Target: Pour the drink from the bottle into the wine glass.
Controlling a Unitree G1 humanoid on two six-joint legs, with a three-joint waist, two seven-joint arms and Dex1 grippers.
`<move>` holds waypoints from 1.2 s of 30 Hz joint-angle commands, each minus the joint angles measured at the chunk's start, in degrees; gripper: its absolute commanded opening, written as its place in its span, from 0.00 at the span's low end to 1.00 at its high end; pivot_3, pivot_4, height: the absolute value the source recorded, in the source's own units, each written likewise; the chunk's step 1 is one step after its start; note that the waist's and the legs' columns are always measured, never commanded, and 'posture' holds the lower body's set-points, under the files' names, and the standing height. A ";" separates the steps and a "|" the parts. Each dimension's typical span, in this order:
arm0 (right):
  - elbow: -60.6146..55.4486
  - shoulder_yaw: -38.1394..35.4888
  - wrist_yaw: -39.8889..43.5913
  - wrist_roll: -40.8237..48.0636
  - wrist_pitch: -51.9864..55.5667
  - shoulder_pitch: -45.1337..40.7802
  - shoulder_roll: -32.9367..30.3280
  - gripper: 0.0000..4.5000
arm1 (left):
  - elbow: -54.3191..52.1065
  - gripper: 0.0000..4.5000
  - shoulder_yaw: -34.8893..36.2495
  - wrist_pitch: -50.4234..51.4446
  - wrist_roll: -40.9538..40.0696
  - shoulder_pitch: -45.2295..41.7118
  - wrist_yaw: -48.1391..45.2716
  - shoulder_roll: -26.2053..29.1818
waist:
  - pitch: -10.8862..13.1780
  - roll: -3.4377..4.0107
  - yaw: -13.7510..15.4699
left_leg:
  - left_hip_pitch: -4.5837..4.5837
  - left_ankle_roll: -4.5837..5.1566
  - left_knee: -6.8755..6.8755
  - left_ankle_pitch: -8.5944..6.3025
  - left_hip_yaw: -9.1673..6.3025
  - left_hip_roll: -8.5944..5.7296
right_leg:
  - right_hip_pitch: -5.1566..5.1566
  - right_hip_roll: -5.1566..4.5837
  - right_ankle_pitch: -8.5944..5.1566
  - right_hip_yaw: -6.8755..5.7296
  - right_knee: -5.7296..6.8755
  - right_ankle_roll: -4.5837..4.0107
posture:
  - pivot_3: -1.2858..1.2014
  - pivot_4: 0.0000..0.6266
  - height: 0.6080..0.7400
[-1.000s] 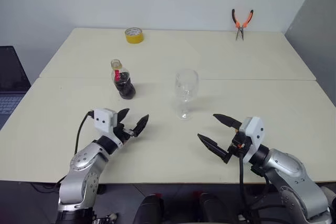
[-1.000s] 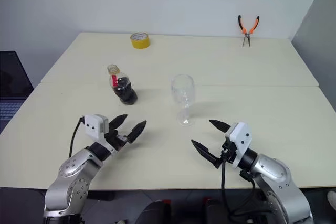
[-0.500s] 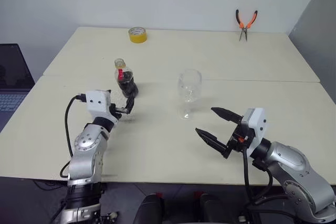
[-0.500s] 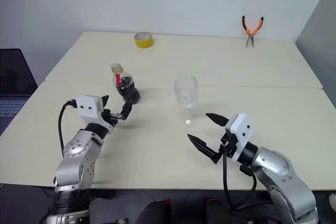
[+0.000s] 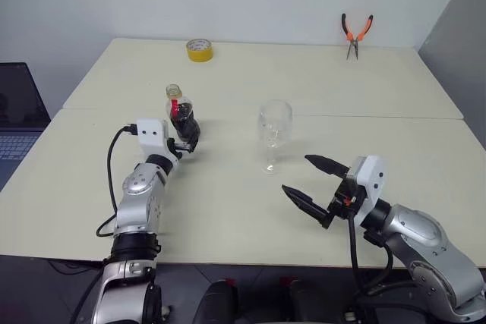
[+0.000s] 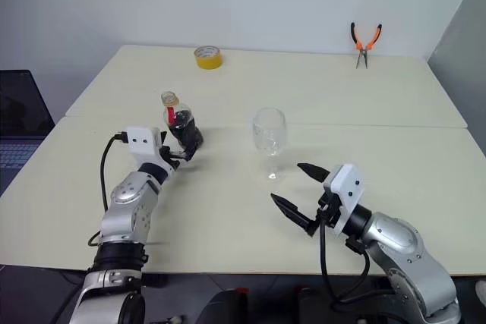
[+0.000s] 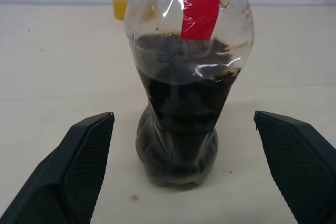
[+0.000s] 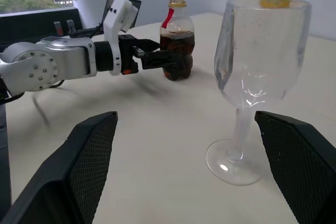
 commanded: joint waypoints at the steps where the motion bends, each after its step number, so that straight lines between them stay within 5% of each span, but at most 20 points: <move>1: -3.51 -0.02 -0.15 0.72 -1.25 -1.13 0.10 1.00 | 3.76 1.00 0.00 -3.43 0.36 -3.35 -2.21 1.45 | 0.00 0.00 -0.02 | 0.00 0.00 0.00 0.00 0.00 0.00 | 0.00 0.00 0.00 0.00 0.00 0.00 | 0.52 0.24 1.00; 9: -4.75 -0.35 1.55 1.68 -1.11 -1.02 -1.61 1.00 | 12.72 1.00 -0.48 -7.80 1.15 -8.72 -4.43 2.02 | 0.00 0.00 0.01 | -0.02 -0.01 0.01 0.00 0.01 0.00 | -0.01 0.00 0.00 0.00 -0.01 0.00 | 0.52 0.24 1.00; 12: -4.51 -0.90 1.50 1.71 -1.17 -1.30 -1.75 1.00 | 15.96 0.87 -0.49 -8.81 1.14 -10.66 -5.35 1.79 | 0.00 -0.01 0.02 | -0.02 -0.01 0.00 0.01 0.00 0.00 | -0.02 0.00 0.00 -0.01 0.00 0.00 | 0.52 0.24 1.00; 22: -4.45 -0.08 0.48 -0.76 -2.90 -1.39 -1.12 1.00 | 18.15 0.22 1.00 -8.67 -0.52 -12.58 -6.20 1.75 | 0.01 -0.02 0.04 | -0.03 -0.02 0.02 0.01 0.00 0.00 | -0.02 -0.01 0.00 -0.01 0.00 0.00 | 0.52 0.24 1.00; 36: -6.13 -1.48 -2.05 3.39 1.97 -5.61 -1.37 1.00 | 4.21 0.16 -6.95 -2.40 3.94 -14.51 -8.05 1.77 | 0.04 -0.07 0.06 | -0.07 -0.14 0.05 0.08 -0.02 0.00 | -0.03 -0.01 0.00 -0.02 0.01 0.00 | 0.52 0.24 1.00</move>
